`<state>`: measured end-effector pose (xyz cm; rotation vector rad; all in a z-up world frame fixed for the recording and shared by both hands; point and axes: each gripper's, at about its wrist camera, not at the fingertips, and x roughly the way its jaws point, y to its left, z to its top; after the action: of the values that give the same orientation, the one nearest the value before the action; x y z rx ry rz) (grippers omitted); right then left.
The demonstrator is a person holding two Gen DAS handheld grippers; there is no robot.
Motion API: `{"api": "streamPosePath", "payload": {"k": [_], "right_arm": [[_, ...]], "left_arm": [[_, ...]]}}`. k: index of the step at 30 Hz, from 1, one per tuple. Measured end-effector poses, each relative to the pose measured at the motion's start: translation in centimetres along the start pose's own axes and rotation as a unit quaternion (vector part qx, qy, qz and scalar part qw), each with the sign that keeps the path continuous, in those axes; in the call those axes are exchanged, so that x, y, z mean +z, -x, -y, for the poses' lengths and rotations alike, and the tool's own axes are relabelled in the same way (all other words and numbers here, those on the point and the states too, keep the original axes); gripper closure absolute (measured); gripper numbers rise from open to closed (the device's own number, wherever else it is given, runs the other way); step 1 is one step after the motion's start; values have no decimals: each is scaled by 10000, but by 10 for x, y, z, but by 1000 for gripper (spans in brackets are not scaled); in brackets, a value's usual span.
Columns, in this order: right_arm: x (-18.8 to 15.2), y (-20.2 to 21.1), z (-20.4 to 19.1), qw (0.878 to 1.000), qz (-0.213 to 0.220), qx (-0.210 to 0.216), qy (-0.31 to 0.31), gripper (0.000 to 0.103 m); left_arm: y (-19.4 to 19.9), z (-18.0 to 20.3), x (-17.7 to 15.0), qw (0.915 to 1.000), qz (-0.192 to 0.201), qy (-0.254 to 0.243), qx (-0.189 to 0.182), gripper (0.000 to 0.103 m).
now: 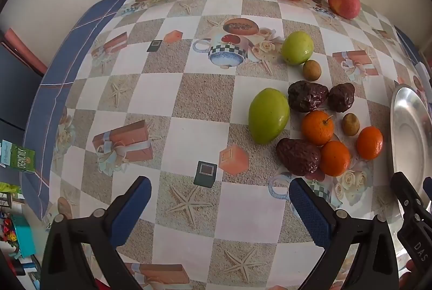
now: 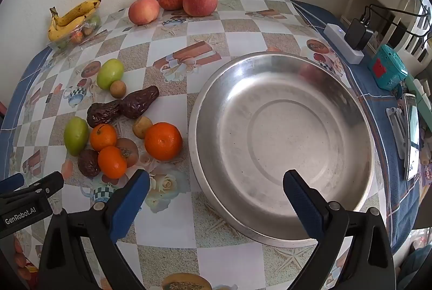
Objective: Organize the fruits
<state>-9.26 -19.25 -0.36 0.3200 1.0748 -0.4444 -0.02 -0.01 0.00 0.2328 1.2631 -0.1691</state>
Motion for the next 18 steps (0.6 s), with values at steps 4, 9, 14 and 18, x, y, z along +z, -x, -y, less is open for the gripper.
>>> {"api": "streamPosePath", "payload": {"k": [4,9,14,18], "right_arm": [[-1,0,0,10000,-4,1,3,4],[-1,0,0,10000,-7,4,4,4],[-1,0,0,10000,-11,4,6,4],[-1,-1,0,10000,-12,5,7,4]], "left_arm": [[0,0,0,10000,-5,5,2,0],[0,1,-1,10000,-24,-2,-25,0],[-1,-2,0,10000,7,1,-4,0],[-1,0,0,10000,3,5,1,0]]}}
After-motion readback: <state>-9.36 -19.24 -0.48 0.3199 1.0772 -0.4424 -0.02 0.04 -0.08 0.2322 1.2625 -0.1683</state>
